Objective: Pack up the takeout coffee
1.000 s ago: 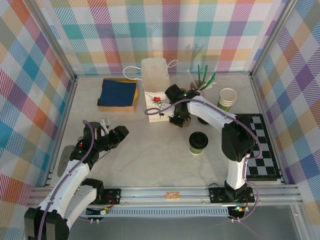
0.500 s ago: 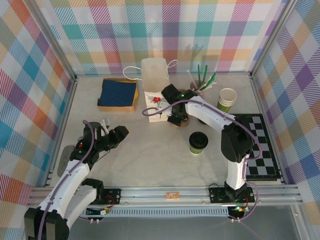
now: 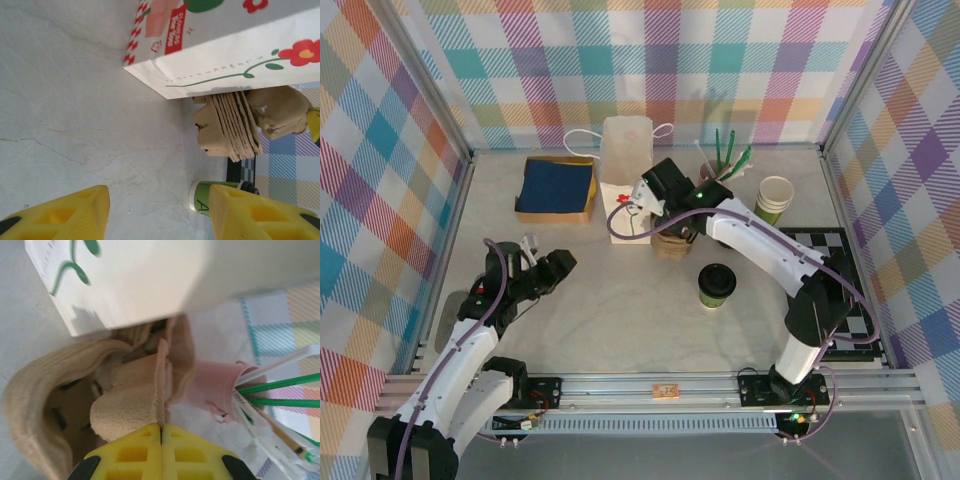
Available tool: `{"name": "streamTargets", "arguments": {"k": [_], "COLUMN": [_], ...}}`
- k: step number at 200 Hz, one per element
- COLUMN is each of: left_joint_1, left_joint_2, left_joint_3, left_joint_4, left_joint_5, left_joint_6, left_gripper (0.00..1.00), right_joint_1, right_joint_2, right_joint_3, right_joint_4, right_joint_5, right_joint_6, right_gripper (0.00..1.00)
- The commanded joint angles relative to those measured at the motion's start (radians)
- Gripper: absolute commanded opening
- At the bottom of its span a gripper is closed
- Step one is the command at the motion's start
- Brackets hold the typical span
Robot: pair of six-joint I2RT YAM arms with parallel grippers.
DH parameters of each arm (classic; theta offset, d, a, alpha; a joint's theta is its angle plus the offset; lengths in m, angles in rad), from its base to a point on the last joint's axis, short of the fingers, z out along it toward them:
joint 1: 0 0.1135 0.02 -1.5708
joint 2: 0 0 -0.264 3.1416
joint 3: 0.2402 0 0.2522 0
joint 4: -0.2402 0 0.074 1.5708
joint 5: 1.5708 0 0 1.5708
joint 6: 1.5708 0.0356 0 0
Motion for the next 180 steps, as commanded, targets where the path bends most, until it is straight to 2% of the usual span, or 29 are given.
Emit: {"name": "streamTargets", "arguments": {"k": [1,53,124,149,180], "left_joint_1": [0.018,0.019,0.017,0.013,-0.002], "left_joint_2": [-0.018,-0.026,-0.040,-0.056,-0.097], "left_joint_3": [0.027,0.021,0.035,0.052,0.066], "left_joint_4": [-0.017,-0.025,-0.074,-0.110,-0.163], "left_joint_5": [-0.005,-0.007,-0.009,-0.021,-0.048], "left_joint_6": [0.021,0.025,0.059,0.100,0.129], "left_gripper": [0.55,0.54,0.55,0.54,0.54], "right_joint_1": [0.018,0.055,0.150,0.154,0.155], "right_joint_2": [-0.042,-0.062,-0.081,-0.072,-0.069], "right_joint_3": [0.015,-0.061,-0.213,-0.208,-0.152], "right_joint_4": [0.076,0.095,0.148,0.202,0.212], "right_joint_5": [0.085,0.109,0.111,0.192,0.227], "right_joint_6": [-0.042,-0.024,0.107,0.117,0.096], "right_gripper": [0.00,0.00,0.00,0.00,0.00]}}
